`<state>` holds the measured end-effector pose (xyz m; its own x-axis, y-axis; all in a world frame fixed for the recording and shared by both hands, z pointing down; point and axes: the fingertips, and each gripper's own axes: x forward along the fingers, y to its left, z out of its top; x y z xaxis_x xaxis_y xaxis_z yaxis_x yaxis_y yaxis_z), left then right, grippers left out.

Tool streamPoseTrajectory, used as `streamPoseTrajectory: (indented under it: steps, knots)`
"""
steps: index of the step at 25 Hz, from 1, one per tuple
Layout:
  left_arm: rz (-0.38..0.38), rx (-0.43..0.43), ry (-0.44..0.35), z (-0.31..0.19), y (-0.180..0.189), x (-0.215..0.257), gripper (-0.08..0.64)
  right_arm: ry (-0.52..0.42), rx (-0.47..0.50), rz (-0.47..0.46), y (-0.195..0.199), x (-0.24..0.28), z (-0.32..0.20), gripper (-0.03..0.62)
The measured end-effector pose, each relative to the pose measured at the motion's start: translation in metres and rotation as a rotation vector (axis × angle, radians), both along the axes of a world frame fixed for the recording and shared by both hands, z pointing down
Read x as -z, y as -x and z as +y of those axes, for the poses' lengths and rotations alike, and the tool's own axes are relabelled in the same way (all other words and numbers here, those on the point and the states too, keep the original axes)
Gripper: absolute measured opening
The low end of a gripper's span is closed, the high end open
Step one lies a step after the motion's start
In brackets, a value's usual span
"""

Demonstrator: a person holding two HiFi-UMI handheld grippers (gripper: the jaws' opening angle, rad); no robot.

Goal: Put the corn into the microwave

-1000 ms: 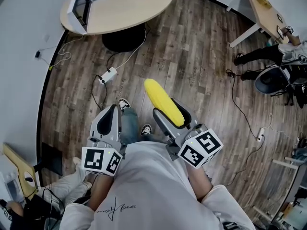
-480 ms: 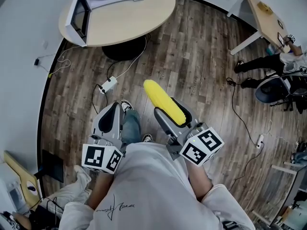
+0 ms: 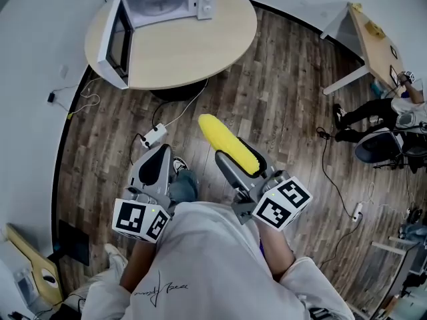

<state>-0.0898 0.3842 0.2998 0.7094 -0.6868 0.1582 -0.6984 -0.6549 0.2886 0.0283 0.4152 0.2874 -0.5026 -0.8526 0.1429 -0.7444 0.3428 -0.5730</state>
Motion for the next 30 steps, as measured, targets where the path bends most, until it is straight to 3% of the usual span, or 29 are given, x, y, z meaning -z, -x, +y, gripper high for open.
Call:
streamPoseTrajectory:
  steps: [15, 23, 30]
  knots:
    - [0.05, 0.004, -0.007, -0.148, 0.039, 0.008, -0.006, -0.01, 0.052, -0.042, 0.053, 0.012, -0.152, 0.261]
    - [0.039, 0.004, -0.026, -0.191, 0.053, 0.01, -0.006, -0.035, 0.066, -0.02, 0.065, 0.02, -0.203, 0.261]
    - [0.023, -0.016, -0.026, -0.212, 0.04, 0.007, -0.006, -0.039, 0.06, -0.018, 0.053, 0.016, -0.233, 0.261]
